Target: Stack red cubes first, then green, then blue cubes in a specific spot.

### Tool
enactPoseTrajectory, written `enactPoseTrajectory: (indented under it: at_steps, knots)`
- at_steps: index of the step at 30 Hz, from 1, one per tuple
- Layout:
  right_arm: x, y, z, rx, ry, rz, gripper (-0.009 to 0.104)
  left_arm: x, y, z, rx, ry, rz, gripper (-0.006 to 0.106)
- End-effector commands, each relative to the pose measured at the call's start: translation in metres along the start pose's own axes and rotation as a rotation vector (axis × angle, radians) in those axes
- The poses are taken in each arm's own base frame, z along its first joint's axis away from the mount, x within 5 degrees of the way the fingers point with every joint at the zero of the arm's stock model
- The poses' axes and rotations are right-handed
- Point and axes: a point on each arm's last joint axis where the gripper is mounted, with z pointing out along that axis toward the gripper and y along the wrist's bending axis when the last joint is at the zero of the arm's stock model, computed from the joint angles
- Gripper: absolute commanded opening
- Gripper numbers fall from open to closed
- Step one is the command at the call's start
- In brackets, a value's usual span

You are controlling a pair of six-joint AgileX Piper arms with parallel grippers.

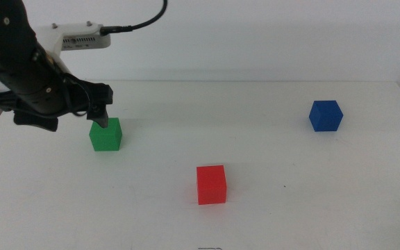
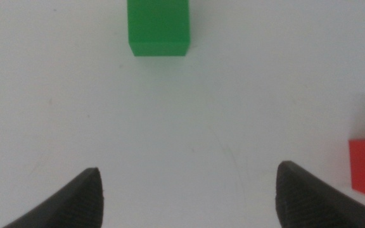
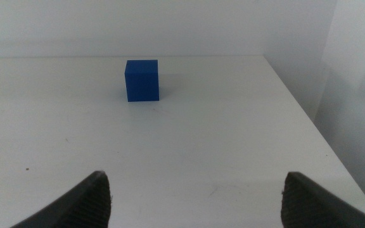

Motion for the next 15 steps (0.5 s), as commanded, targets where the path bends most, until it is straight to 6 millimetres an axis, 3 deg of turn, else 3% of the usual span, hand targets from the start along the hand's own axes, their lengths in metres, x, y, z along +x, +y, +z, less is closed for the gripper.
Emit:
enactPoseTrajectory:
  at_steps: [1, 8, 15]
  knots:
    - [-0.015, -0.001, -0.004, 0.010, -0.118, -0.017, 0.094, -0.020, 0.003, -0.005, 0.066, -0.055, -0.014, 0.091]
    - [-0.015, -0.001, -0.004, 0.010, -0.118, -0.017, 0.094, -0.055, 0.006, 0.035, 0.015, -0.002, 0.018, 0.091]
    - [-0.015, -0.001, -0.004, 0.010, -0.118, -0.017, 0.094, -0.073, 0.006, 0.064, -0.021, 0.044, 0.036, 0.091]
